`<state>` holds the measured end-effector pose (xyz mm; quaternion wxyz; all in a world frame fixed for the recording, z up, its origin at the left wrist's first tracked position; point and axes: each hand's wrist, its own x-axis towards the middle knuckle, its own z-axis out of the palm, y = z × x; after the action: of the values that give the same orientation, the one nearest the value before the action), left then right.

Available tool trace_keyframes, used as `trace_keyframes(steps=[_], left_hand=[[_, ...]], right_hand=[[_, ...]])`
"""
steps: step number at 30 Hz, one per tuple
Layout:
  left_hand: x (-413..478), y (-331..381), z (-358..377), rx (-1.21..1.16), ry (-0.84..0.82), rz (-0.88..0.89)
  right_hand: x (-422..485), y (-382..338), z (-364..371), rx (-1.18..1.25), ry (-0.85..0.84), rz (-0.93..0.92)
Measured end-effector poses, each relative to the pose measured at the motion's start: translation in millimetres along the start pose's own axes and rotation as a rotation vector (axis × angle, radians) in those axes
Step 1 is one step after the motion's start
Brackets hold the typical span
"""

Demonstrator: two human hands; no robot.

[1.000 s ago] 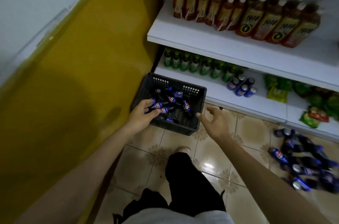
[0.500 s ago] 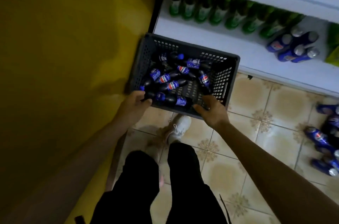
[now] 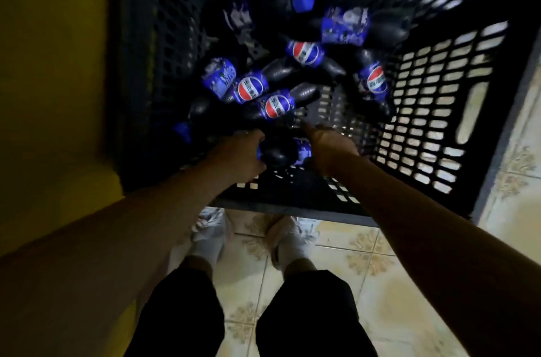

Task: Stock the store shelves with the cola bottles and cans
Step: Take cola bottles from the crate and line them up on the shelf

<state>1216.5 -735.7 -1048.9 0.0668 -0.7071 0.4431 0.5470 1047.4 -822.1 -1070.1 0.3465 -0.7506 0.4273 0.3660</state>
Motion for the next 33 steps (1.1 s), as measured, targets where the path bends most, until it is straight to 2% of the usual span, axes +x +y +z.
trace_keyframes(steps=[4, 9, 12, 14, 16, 18, 22, 26, 29, 31, 33], left_hand=[[26.5, -13.9, 7.7, -0.039, -0.011, 0.02], [-3.4, 6.2, -17.7, -0.105, 0.107, 0.105], [-46.6, 42.6, -59.9, -0.342, 0.109, 0.103], [-87.4, 71.5, -94.0, -0.45, 0.028, 0.094], [-136.0, 97.9, -126.0, -0.445, -0.008, 0.103], [-188.5, 125.2, -150.7, -0.434, -0.039, 0.13], [-290.0, 180.6, -179.8, -0.389, -0.033, 0.245], [-382.2, 228.9, -198.2, -0.138, 0.194, 0.419], [-423.1, 256.1, -203.3, 0.047, 0.342, 0.515], [-450.5, 278.3, -206.3, -0.043, 0.289, 0.53], [-470.5, 304.7, -210.1, -0.353, 0.059, 0.542]], right_hand=[[37.8, -14.3, 22.3, -0.133, -0.067, -0.141], [7.5, -14.5, -10.9, 0.015, -0.03, -0.119], [-53.6, -16.0, -55.0, 0.373, 0.067, -0.016], [-106.8, -16.1, -95.0, 0.845, 0.118, 0.081], [-166.8, -19.1, -137.6, 1.366, 0.152, 0.19], [-229.3, -23.6, -174.8, 1.692, 0.138, 0.228], [-354.1, -42.9, -230.5, 1.917, 0.118, 0.133], [-469.4, -65.3, -262.1, 2.086, 0.215, -0.036], [-524.1, -77.3, -267.4, 2.126, 0.291, -0.096], [-558.8, -74.4, -267.0, 2.127, 0.395, -0.106], [-587.0, -61.0, -264.4, 2.131, 0.48, -0.145]])
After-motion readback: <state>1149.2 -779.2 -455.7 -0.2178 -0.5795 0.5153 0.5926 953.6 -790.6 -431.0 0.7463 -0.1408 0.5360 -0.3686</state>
